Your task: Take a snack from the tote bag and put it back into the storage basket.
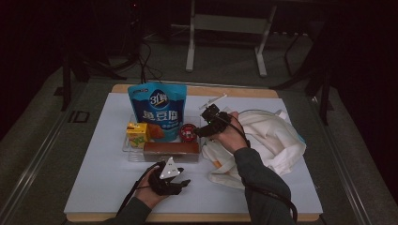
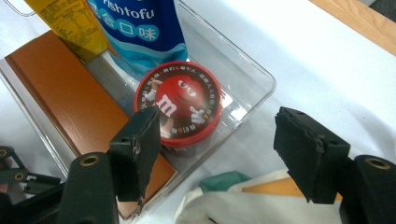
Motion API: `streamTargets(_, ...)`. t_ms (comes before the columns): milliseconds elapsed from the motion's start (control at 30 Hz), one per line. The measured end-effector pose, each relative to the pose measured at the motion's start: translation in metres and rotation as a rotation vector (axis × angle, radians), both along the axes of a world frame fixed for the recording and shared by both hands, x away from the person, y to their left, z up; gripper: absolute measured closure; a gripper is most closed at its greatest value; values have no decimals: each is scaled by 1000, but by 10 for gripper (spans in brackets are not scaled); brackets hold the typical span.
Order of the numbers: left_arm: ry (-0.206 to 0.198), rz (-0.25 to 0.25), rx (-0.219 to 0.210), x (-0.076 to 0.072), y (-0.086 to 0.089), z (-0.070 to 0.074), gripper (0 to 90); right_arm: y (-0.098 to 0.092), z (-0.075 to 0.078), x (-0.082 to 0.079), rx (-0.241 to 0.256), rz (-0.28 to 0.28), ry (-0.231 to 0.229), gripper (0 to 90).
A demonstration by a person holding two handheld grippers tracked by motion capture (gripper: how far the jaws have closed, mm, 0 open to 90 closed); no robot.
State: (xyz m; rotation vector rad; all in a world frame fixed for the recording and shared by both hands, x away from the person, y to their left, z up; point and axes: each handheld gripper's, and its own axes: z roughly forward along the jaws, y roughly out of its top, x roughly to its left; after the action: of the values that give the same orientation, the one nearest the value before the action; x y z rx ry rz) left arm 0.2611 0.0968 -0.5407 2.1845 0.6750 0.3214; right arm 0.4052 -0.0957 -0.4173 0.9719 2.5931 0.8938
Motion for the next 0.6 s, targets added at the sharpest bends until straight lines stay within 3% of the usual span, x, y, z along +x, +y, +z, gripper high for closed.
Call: streamTargets(600,1,2,1,0,0,0,485,-31,10,-16,1,3,-22,350)
